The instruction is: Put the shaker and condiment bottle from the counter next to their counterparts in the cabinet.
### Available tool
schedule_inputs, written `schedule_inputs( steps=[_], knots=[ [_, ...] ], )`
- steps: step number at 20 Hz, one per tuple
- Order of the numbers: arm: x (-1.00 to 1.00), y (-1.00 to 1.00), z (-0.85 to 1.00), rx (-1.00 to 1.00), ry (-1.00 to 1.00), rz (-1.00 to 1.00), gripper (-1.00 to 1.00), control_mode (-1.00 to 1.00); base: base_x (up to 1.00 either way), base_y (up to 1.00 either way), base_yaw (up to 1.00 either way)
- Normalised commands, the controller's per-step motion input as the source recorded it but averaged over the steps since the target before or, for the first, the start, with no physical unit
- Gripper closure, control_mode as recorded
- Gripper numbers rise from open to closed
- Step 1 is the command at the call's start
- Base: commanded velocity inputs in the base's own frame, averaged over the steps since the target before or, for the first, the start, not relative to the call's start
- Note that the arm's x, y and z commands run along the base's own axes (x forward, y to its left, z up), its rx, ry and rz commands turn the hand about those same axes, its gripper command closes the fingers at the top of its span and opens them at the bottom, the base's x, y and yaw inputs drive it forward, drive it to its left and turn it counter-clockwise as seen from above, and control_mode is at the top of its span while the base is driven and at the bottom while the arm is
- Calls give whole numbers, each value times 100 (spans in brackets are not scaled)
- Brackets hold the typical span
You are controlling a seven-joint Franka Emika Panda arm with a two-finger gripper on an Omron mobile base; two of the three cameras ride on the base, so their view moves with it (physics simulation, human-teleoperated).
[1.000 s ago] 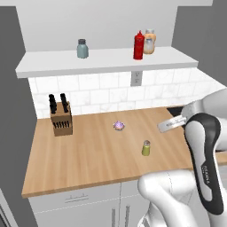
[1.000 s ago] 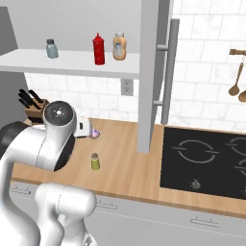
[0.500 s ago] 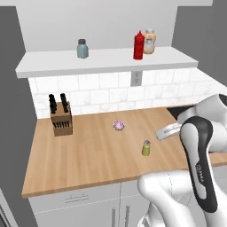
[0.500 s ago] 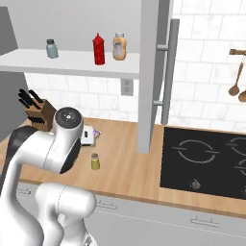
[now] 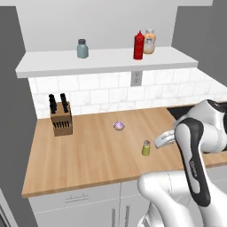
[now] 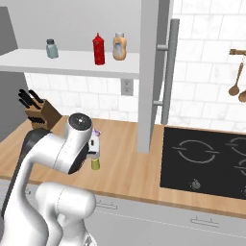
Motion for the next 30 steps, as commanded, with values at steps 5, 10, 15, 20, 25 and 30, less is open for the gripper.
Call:
schedule_inputs(
  steps=[5, 10, 15, 20, 25, 30],
  knots=[
    [0, 9, -30, 0, 0, 0, -100, -100, 0, 0, 0],
    [-2, 2, -37, 0, 0, 0, -100, -100, 0, 0, 0],
    [-1, 0, -36, 0, 0, -2, -100, -100, 0, 0, 0],
    [0, 1, -14, 0, 0, -2, -100, -100, 0, 0, 0],
    [1, 2, -9, 0, -1, -2, -100, -100, 0, 0, 0],
    [8, 0, -4, 0, 0, -3, -100, -100, 0, 0, 0]
  ],
)
